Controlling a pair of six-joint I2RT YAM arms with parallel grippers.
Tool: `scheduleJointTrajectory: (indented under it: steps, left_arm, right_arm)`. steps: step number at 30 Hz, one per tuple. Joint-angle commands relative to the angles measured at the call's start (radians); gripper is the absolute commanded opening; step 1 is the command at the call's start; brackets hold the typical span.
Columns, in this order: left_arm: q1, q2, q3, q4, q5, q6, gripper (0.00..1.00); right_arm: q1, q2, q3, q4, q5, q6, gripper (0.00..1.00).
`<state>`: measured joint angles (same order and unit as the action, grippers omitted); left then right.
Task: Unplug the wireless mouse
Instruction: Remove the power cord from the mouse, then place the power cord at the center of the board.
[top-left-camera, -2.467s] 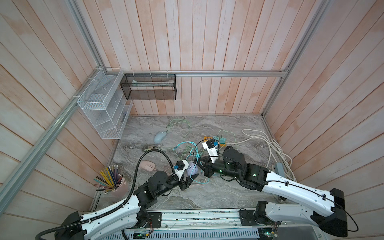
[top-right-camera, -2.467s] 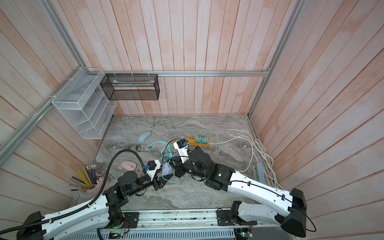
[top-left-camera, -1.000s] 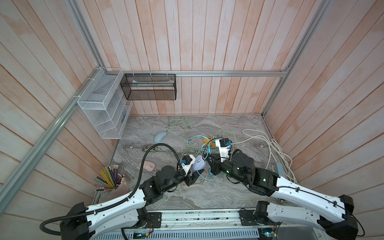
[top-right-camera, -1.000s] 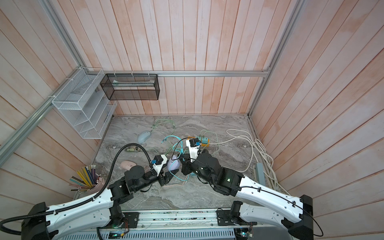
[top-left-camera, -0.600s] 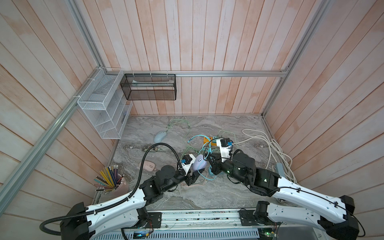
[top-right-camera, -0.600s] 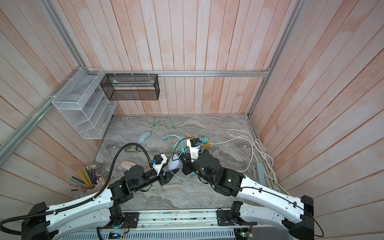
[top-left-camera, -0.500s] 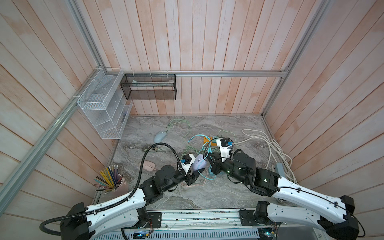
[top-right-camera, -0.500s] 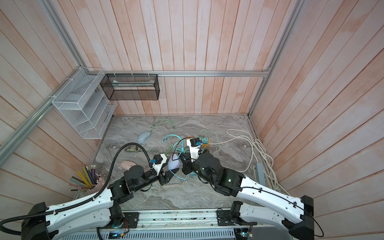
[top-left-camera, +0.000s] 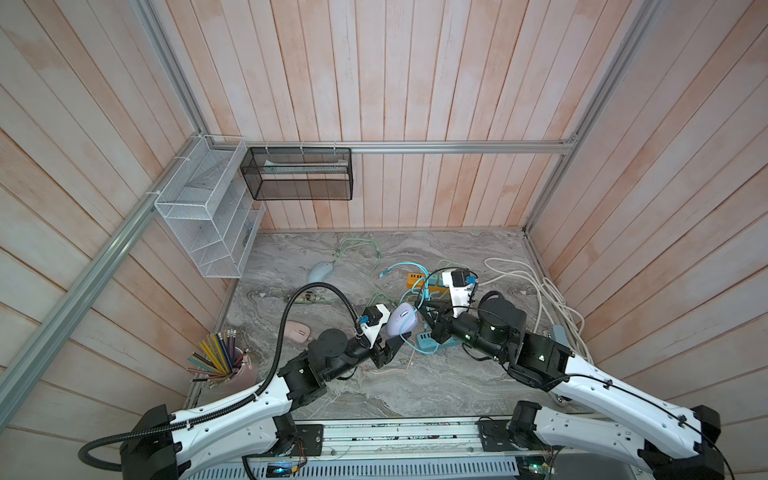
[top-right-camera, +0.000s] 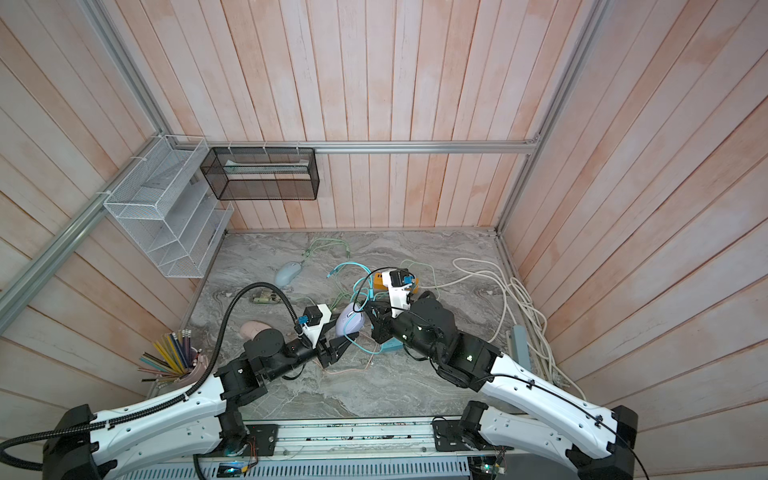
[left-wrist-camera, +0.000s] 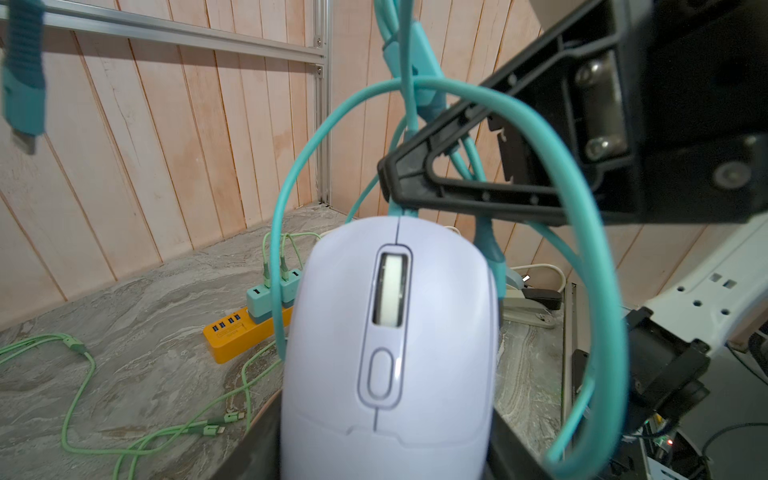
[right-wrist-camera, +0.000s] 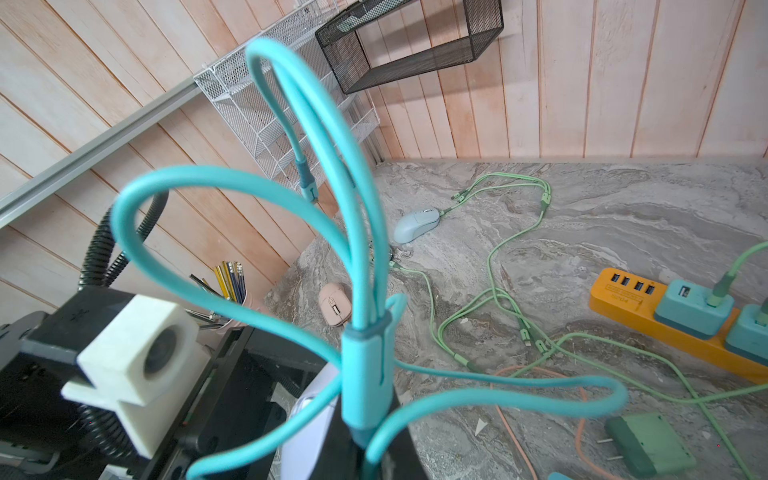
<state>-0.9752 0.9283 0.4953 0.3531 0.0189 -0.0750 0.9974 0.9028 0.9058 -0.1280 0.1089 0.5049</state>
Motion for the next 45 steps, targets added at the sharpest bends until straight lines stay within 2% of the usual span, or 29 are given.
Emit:
scheduleJointTrajectory:
  steps: [1, 4, 9, 17, 21, 23, 28, 31, 34, 38, 42, 45]
  left_arm:
    - [0.049, 0.024, -0.081, -0.319, -0.162, -0.058, 0.29]
    - [0.049, 0.025, -0.081, -0.317, -0.156, -0.057, 0.29]
    - [0.049, 0.032, -0.08, -0.318, -0.145, -0.054, 0.28]
    - [0.05, 0.027, -0.083, -0.317, -0.151, -0.055, 0.28]
    - [0.063, 0.014, -0.08, -0.322, -0.144, -0.061, 0.28]
    - [0.083, 0.011, -0.077, -0.321, -0.125, -0.075, 0.28]
    - [0.138, 0.006, -0.072, -0.305, -0.056, -0.115, 0.28]
    - [0.144, -0.008, -0.068, -0.28, -0.044, -0.111, 0.28]
    - [0.158, -0.013, -0.052, -0.253, -0.024, -0.096, 0.29]
    - [0.194, 0.009, -0.008, -0.244, 0.026, -0.066, 0.29]
    - [0.232, 0.023, 0.035, -0.259, 0.078, -0.05, 0.29]
    - [0.254, 0.001, 0.045, -0.271, 0.098, -0.054, 0.29]
  right_arm:
    - [-0.074, -0.071, 0.165, 0.253, 0.178, -0.031, 0.0]
    - [-0.095, -0.047, 0.203, 0.262, 0.172, -0.056, 0.0]
    - [-0.168, 0.034, 0.328, 0.223, 0.087, -0.063, 0.0]
    - [-0.212, 0.071, 0.41, 0.203, 0.074, -0.078, 0.0]
    - [-0.255, 0.082, 0.415, 0.115, 0.115, -0.096, 0.0]
    - [-0.339, 0.08, 0.386, 0.086, 0.078, -0.074, 0.0]
    - [-0.752, 0.089, 0.231, 0.07, -0.249, 0.125, 0.0]
    - [-0.942, 0.119, 0.111, 0.126, -0.348, 0.218, 0.0]
    - [-1.042, 0.223, 0.061, 0.195, -0.384, 0.251, 0.0]
    - [-1.066, 0.449, 0.092, 0.304, -0.376, 0.267, 0.0]
    - [-1.071, 0.738, 0.239, 0.368, -0.377, 0.27, 0.0]
    - [-1.07, 0.947, 0.415, 0.354, -0.472, 0.277, 0.0]
